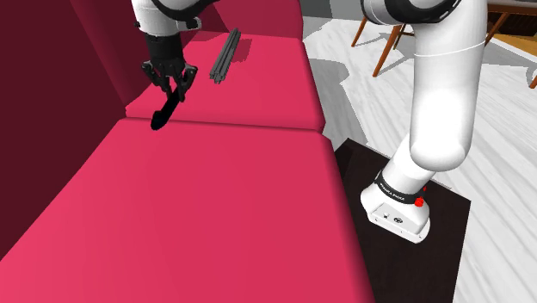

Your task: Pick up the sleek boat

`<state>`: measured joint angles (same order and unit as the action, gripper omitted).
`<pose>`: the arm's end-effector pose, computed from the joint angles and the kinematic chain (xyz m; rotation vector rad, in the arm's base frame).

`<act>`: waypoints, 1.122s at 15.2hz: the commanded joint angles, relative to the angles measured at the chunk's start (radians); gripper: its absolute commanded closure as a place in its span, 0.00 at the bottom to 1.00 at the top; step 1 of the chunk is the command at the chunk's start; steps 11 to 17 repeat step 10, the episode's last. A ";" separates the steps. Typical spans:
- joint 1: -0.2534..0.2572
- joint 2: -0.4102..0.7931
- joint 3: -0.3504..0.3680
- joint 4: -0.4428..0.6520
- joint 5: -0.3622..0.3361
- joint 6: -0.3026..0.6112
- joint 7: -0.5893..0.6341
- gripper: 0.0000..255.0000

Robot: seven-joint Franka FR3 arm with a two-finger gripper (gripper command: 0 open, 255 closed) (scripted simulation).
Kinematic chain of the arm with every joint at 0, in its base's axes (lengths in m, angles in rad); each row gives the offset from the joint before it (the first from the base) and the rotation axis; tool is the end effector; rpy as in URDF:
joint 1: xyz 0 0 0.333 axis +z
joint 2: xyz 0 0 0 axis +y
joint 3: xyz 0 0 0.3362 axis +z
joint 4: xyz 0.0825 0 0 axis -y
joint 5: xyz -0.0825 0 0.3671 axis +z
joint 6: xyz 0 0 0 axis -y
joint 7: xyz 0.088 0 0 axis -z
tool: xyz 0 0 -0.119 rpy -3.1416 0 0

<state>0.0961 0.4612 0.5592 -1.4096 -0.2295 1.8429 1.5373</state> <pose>0.5875 0.3380 0.4817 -2.8047 1.3155 -0.0084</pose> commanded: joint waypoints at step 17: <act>0.019 0.006 0.003 0.134 0.001 -0.127 -0.008 1.00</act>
